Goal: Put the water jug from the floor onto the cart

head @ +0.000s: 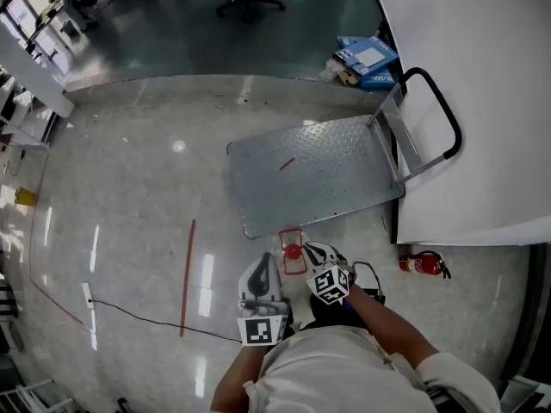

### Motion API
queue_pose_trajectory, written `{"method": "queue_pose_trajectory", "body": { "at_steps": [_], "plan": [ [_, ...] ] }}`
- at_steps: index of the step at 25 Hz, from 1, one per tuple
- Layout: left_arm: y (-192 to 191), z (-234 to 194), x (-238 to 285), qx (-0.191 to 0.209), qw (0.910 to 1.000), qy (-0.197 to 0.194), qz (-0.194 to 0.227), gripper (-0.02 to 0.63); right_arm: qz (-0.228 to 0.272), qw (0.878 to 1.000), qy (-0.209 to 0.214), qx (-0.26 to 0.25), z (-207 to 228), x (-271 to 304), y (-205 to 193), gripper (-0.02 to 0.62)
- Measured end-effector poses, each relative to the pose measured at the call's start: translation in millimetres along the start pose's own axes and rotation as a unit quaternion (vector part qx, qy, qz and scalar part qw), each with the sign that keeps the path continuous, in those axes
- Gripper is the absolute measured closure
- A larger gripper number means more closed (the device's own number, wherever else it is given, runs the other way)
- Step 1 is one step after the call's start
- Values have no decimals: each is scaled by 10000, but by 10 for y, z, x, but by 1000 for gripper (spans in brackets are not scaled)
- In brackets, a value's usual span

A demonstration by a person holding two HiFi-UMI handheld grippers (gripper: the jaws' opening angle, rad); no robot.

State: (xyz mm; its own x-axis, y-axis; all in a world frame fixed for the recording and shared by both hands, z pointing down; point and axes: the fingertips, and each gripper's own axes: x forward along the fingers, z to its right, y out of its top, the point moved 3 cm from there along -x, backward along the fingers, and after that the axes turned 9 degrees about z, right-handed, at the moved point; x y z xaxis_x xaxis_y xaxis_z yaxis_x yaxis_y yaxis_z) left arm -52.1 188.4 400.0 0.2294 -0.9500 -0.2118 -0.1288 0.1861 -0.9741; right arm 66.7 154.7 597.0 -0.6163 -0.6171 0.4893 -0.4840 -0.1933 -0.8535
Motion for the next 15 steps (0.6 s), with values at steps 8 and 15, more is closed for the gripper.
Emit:
{"method": "queue_pose_trajectory", "body": {
  "at_steps": [8, 15],
  "plan": [
    [-481, -34, -19, -279, 9992, -38, -299, 603, -2858, 9182, 2343, -1424, -1213, 524, -2218, 443],
    [-1086, -322, -98, -301, 9973, 209, -639, 603, -3286, 8740, 2627, -2434, -1563, 962, -3011, 415]
  ]
}}
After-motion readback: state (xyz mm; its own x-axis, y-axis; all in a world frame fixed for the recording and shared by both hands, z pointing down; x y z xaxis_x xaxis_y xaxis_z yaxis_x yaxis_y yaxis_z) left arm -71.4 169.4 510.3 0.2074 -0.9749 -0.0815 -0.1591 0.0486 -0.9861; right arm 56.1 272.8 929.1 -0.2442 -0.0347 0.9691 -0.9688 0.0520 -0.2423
